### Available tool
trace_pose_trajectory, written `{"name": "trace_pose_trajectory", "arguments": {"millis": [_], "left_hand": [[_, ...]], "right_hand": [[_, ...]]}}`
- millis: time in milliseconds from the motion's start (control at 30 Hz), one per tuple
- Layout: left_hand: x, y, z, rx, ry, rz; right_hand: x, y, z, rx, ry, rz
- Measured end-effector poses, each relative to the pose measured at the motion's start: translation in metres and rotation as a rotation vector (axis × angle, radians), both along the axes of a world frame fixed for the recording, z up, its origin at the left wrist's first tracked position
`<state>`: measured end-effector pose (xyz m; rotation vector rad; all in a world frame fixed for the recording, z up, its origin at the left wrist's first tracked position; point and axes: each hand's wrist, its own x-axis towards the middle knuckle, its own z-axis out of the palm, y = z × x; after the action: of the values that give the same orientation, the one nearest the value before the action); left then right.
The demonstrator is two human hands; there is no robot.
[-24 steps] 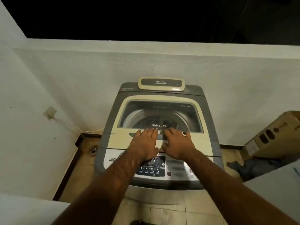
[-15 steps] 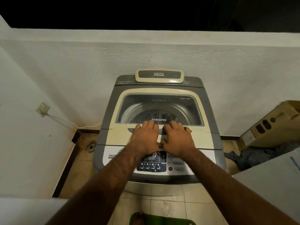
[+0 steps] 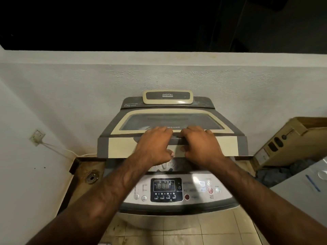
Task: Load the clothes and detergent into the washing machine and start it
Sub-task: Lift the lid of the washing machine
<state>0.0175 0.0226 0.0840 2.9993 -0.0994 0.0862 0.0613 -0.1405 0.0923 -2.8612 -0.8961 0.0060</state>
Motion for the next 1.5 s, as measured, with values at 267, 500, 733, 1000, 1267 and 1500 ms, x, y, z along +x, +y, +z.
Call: {"name": "trace_pose_trajectory", "arguments": {"millis": [267,500,733,1000,1267,1500], "left_hand": [[0.04,0.014,0.057,0.083,-0.223,0.013],[0.09,0.02,0.074,0.204,-0.418,0.136],[0.135,0.029,0.066,0.237,-0.414,0.207],[0.169,0.04,0.06,0.228,-0.278,0.243],[0.174,0.041,0.055,0.166,-0.253,0.259],[0.161,0.039,0.059,0.156,-0.247,0.219]], "right_hand": [[0.033,0.018,0.048,0.079,-0.239,-0.065],[0.096,0.041,0.062,0.142,-0.443,-0.035],[0.158,0.06,0.051,0.25,-0.461,0.005],[0.2,0.061,0.045,0.157,-0.426,0.06],[0.2,0.068,0.048,0.095,-0.383,0.028],[0.187,0.063,0.051,0.061,-0.381,-0.006]]}}
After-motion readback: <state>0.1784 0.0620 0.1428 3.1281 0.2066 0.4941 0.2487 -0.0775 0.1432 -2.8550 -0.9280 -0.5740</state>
